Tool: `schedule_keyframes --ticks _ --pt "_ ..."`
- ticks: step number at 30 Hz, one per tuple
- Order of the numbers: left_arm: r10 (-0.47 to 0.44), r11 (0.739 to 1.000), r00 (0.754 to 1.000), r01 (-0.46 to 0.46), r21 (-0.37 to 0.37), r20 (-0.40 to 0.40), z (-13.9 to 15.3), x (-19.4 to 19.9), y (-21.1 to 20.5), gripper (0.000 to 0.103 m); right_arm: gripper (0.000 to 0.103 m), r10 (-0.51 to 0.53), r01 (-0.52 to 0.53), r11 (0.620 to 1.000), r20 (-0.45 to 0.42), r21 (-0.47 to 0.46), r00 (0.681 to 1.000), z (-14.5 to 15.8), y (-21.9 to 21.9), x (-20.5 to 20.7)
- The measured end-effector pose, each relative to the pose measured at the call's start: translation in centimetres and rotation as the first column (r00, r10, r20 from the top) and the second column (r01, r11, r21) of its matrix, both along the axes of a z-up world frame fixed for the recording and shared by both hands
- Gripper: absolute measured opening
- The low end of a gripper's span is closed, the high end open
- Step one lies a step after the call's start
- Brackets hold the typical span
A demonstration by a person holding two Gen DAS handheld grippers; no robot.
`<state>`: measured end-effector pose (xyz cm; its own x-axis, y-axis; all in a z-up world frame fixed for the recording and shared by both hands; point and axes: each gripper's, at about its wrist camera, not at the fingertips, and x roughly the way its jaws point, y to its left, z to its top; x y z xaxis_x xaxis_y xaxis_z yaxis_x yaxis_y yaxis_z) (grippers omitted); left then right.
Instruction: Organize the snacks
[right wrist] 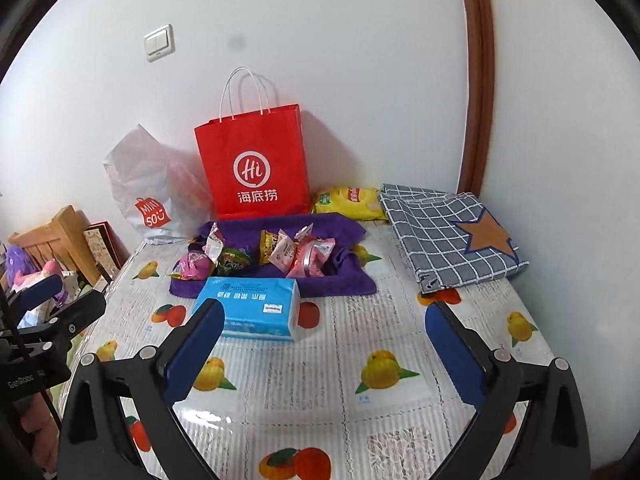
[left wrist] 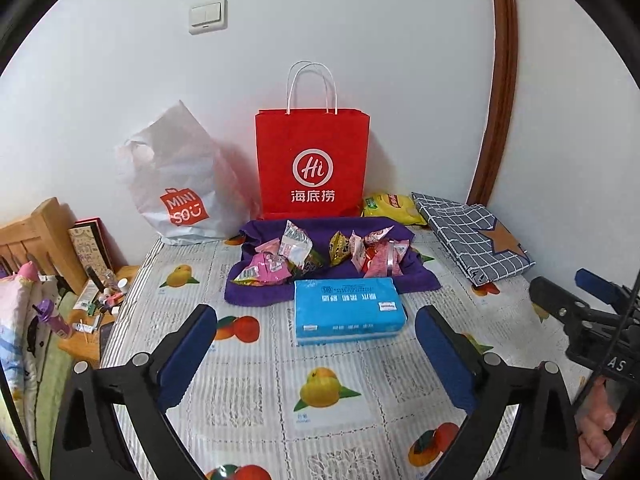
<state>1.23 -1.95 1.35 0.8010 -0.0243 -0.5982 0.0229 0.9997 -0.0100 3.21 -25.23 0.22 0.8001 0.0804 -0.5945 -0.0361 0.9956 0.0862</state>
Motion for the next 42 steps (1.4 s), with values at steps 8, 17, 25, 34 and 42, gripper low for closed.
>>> schedule_keyframes --ticks 8,17,25,34,42 --pt "-0.002 1.000 1.000 0.002 0.011 0.006 -0.3 -1.0 -0.8 0.101 0.102 -0.009 0.008 1.000 0.014 0.003 1.000 0.0 -0.7 -1.3" --pt "0.005 1.000 1.000 -0.005 -0.003 0.010 -0.2 -1.4 -0.5 0.101 0.102 -0.013 0.013 1.000 0.020 -0.019 1.000 0.1 -0.6 -2.0" --pt "0.026 1.000 1.000 -0.026 -0.001 0.012 -0.2 -1.5 -0.1 0.101 0.102 -0.011 0.012 1.000 0.027 -0.019 1.000 0.3 -0.5 -2.3" --pt "0.036 0.999 0.999 -0.035 -0.006 0.013 -0.1 -1.7 0.6 0.101 0.102 -0.005 0.005 1.000 0.038 -0.019 0.999 0.7 -0.1 -2.3" --pt "0.046 0.999 0.999 -0.046 -0.008 -0.002 -0.4 -1.5 1.0 0.101 0.102 0.003 -0.002 1.000 0.037 -0.016 0.999 0.7 0.1 -2.2"
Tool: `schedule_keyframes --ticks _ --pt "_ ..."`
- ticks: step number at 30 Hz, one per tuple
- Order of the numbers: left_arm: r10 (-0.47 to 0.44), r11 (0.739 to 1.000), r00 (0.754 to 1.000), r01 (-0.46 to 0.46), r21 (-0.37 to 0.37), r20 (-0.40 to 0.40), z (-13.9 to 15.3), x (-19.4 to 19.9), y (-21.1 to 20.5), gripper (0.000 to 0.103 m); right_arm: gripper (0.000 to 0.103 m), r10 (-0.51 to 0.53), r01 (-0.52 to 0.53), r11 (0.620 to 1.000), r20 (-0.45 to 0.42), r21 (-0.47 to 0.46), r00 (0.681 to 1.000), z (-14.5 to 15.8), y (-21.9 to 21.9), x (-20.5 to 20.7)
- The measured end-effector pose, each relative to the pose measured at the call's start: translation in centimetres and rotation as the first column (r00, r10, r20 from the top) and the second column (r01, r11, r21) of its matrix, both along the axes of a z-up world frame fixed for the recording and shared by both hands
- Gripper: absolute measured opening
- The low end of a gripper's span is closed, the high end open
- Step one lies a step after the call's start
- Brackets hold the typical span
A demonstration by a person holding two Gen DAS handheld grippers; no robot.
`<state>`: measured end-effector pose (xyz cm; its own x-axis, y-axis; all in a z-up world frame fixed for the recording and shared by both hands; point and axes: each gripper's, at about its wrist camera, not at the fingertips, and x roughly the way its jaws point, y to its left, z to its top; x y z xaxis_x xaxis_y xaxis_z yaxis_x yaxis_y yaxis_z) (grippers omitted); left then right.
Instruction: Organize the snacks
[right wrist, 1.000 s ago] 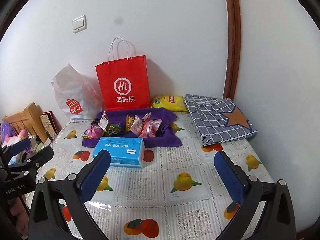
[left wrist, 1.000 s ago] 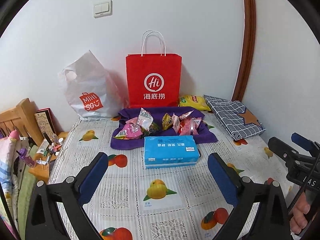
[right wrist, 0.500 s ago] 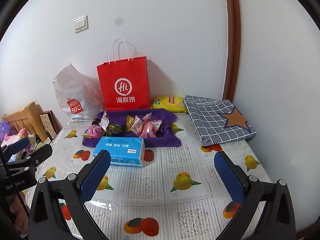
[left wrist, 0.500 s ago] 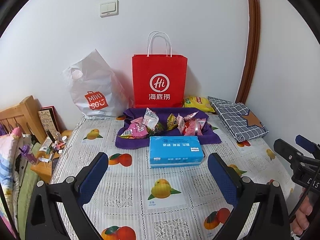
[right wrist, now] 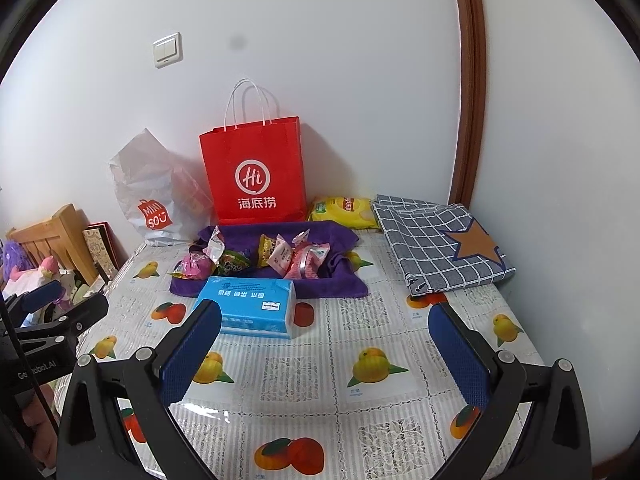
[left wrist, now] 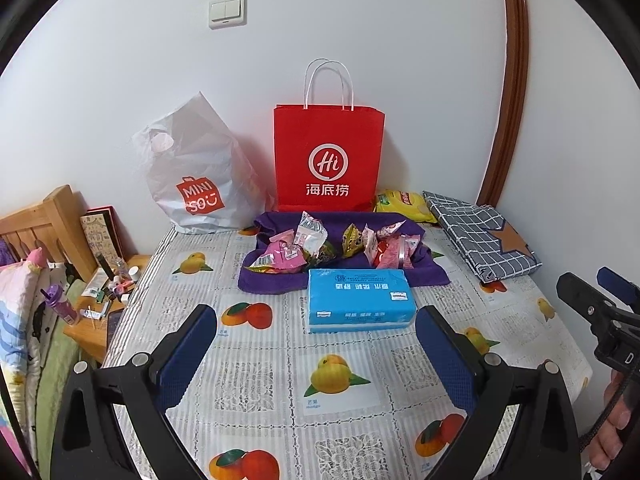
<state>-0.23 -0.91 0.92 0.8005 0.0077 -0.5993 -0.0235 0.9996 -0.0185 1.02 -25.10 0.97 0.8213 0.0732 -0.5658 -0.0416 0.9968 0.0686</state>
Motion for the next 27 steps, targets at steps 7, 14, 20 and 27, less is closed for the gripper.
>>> schedule_keyframes --ticks 7,14,20,27 --pt "0.001 1.000 1.000 -0.001 0.000 0.000 -0.06 -0.06 0.00 0.101 0.102 0.005 -0.005 1.000 0.000 0.003 1.000 -0.08 0.13 -0.04" --pt "0.009 1.000 1.000 -0.009 0.006 -0.008 -0.12 0.11 0.10 0.101 0.102 0.013 -0.012 1.000 0.000 0.013 1.000 -0.14 0.16 -0.06" --pt "0.010 1.000 1.000 -0.010 0.003 -0.008 -0.23 0.21 0.19 0.101 0.102 0.011 -0.011 1.000 -0.002 0.011 1.000 -0.27 0.14 0.11" --pt "0.007 1.000 1.000 -0.007 0.006 -0.009 -0.26 0.15 0.12 0.101 0.102 0.017 -0.017 1.000 -0.007 0.017 1.000 -0.50 0.11 0.05"
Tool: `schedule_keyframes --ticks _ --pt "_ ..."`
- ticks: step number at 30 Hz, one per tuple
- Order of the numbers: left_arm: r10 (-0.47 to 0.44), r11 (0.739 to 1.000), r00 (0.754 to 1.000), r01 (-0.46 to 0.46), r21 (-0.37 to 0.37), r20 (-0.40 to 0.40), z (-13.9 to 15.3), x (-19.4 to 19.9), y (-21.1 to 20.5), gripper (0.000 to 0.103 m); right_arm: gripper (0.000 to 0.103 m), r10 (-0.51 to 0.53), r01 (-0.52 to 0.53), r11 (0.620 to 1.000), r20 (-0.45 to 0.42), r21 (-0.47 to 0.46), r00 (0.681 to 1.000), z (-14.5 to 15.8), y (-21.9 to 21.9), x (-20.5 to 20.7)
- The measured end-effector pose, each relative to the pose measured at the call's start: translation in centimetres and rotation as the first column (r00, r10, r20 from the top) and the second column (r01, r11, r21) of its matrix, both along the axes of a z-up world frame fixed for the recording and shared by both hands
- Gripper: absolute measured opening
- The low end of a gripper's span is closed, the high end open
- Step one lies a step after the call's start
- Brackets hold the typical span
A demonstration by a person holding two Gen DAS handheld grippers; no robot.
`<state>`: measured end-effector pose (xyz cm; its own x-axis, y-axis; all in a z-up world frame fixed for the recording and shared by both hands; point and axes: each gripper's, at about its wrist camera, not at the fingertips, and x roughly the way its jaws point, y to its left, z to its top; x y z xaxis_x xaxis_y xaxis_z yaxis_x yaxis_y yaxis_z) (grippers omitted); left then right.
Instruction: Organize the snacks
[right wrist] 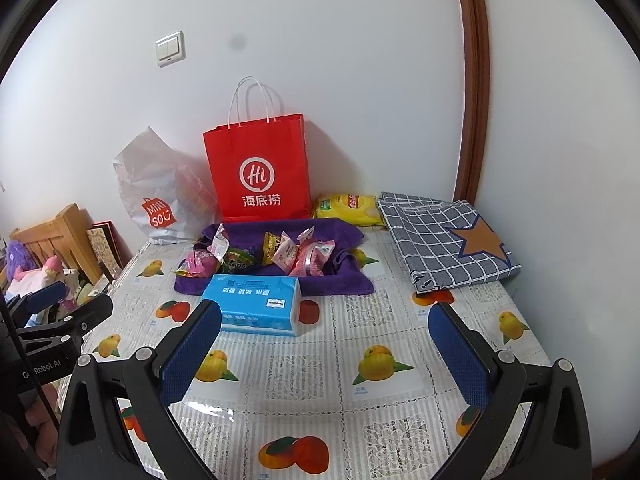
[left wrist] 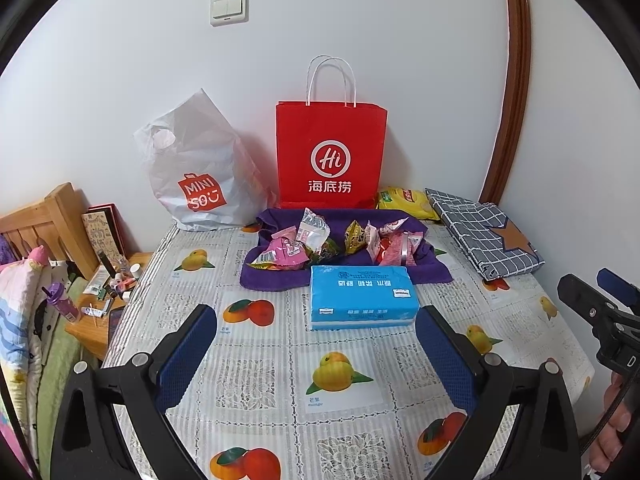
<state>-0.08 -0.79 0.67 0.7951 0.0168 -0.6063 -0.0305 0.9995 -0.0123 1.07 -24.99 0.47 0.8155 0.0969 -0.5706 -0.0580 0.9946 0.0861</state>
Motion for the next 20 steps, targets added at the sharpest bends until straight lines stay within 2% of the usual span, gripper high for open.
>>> schedule_keyframes --ticks 20 --pt "0.003 1.000 1.000 -0.003 0.009 0.008 0.10 0.03 -0.16 0.101 0.102 0.004 -0.004 1.000 -0.005 0.002 1.000 -0.09 0.09 0.08"
